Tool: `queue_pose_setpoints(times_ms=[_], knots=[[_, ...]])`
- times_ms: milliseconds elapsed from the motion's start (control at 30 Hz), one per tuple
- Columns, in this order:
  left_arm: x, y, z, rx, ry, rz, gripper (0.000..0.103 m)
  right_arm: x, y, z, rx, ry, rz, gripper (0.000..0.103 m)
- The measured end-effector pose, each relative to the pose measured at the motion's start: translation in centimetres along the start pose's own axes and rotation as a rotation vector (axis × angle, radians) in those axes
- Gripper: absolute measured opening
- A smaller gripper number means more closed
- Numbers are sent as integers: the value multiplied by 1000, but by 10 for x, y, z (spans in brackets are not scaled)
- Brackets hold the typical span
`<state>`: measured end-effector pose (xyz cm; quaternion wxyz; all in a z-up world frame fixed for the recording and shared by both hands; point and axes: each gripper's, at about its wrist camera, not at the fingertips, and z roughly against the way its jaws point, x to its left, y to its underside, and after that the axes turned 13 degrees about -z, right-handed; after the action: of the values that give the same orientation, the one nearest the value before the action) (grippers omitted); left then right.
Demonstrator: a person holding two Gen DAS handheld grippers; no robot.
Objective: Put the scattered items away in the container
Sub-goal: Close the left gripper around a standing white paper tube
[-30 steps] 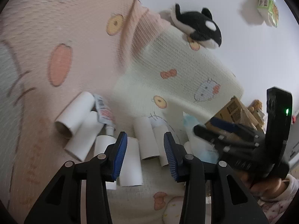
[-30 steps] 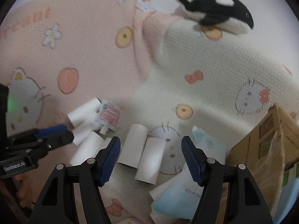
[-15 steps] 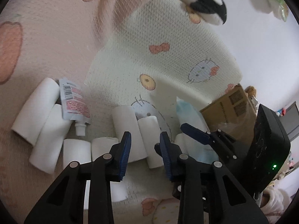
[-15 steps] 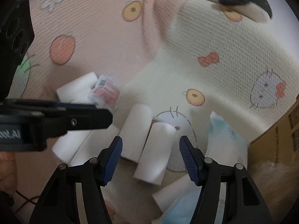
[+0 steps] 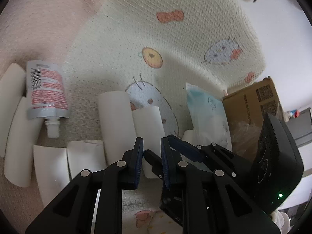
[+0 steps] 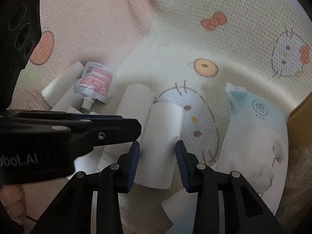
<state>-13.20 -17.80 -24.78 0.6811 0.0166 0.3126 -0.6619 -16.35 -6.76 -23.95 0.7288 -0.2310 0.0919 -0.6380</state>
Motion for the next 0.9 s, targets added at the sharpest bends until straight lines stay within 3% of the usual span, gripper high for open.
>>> queue_pose_setpoints(times_ms=[133,233,467,700,800,900], knots=[[-6,-7,-8,62,-58,-40,20,-2,-3,-3,29,-4,-31,35],[-1,-10,-11,82,-72,-5,25,-5,-7,-6,50,-24,-63,35],[20,-16,-21,141,22,162,28,-10,-15,-14,69,-59,-98,38],[4,-38,-40,264,-64,85,35,-19,-20,-16,91,-100,-177,38],[1,-43,-44,293,-74,81,44,-24,-20,-15,94,-121,-219,36],[2,-46,-47,314,-90,77,44,-25,-20,-11,80,-139,-241,35]])
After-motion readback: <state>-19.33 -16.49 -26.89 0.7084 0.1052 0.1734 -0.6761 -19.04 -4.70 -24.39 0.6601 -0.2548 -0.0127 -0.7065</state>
